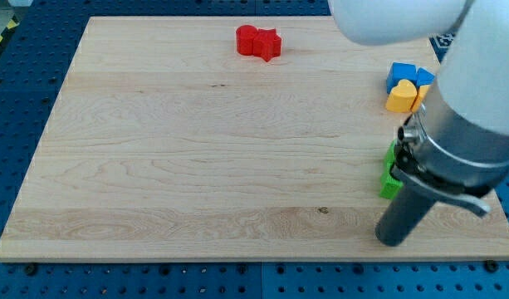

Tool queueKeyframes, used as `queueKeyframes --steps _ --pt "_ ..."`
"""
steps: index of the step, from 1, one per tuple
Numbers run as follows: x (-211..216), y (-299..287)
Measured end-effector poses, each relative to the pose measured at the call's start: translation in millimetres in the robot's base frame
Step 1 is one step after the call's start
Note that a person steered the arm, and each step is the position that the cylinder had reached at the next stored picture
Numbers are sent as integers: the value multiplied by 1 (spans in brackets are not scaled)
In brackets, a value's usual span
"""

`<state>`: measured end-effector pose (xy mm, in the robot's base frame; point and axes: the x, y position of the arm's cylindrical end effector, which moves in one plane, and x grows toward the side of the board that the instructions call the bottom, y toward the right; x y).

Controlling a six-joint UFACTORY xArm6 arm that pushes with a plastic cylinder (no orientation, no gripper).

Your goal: Push the green blocks to the bottom of yellow blocks

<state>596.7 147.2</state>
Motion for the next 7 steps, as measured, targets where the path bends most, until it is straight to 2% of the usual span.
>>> queueKeyframes --steps 1,4,7 --pt "-23 0" --pt "-28 22" --pt "-62 22"
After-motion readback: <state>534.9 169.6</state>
